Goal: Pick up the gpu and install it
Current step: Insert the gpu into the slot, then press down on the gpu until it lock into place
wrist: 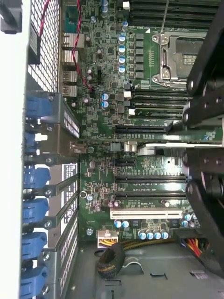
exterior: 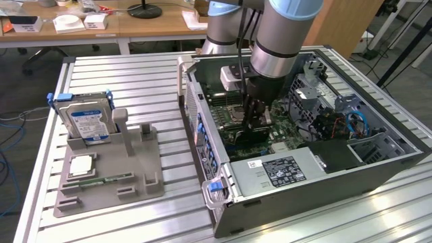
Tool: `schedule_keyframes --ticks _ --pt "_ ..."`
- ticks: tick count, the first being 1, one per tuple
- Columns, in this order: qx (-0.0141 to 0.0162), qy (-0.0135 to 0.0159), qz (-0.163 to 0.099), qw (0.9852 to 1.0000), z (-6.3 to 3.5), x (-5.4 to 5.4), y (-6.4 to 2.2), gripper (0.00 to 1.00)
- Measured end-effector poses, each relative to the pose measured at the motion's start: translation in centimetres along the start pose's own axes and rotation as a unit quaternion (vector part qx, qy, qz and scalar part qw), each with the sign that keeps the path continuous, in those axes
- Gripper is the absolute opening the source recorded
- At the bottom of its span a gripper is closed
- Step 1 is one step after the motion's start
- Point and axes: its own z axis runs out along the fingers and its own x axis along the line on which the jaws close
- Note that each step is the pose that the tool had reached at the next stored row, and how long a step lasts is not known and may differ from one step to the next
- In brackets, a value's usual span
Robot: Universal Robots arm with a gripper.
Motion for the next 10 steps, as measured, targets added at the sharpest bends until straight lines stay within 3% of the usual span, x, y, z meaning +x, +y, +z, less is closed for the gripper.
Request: schedule_keyframes --ticks 5,10 --pt "-0.0001 -0.0063 0.0 1.0 0.0 0.01 0.0 0.11" --pt "-0.0001 -0.0064 0.0 1.0 0.0 0.01 0.0 0.11"
